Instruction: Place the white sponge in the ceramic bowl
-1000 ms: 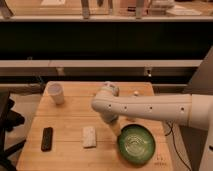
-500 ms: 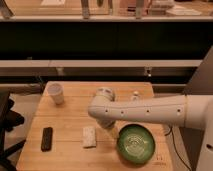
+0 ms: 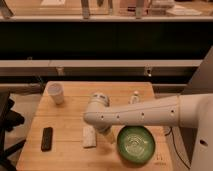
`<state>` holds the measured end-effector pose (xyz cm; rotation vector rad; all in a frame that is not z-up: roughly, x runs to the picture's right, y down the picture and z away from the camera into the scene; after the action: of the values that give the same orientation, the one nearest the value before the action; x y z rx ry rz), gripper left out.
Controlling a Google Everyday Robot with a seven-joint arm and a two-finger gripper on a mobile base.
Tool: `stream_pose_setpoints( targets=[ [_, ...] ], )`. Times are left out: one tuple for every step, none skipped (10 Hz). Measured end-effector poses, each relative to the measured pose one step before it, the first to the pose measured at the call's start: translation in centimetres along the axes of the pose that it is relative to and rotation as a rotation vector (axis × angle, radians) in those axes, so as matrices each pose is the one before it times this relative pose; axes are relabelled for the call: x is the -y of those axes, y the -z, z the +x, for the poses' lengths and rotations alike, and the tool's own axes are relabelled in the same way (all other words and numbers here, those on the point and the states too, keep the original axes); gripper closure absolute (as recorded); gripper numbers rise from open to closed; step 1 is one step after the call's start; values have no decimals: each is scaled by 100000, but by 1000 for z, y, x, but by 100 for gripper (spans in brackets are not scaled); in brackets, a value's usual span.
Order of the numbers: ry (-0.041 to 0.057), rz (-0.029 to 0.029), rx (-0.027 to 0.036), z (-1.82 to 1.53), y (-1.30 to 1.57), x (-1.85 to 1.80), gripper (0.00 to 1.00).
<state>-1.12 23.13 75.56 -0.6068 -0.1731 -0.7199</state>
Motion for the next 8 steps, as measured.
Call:
stream_pose_setpoints(
  targets=[
    [791,456,668,-372,-375,160,20],
    [486,399,716,-316,-329,252,20],
    [910,282,816,-485,-392,317,20],
    [648,173,461,-319,-217,221,20],
    [1122,-99,132,-128,-83,-68,20],
    [1684,-201,450,-471,-100,-100,20],
    [2489,151,271,-565,-99,407,20],
    [1157,183,404,-372,-177,228,20]
  ],
)
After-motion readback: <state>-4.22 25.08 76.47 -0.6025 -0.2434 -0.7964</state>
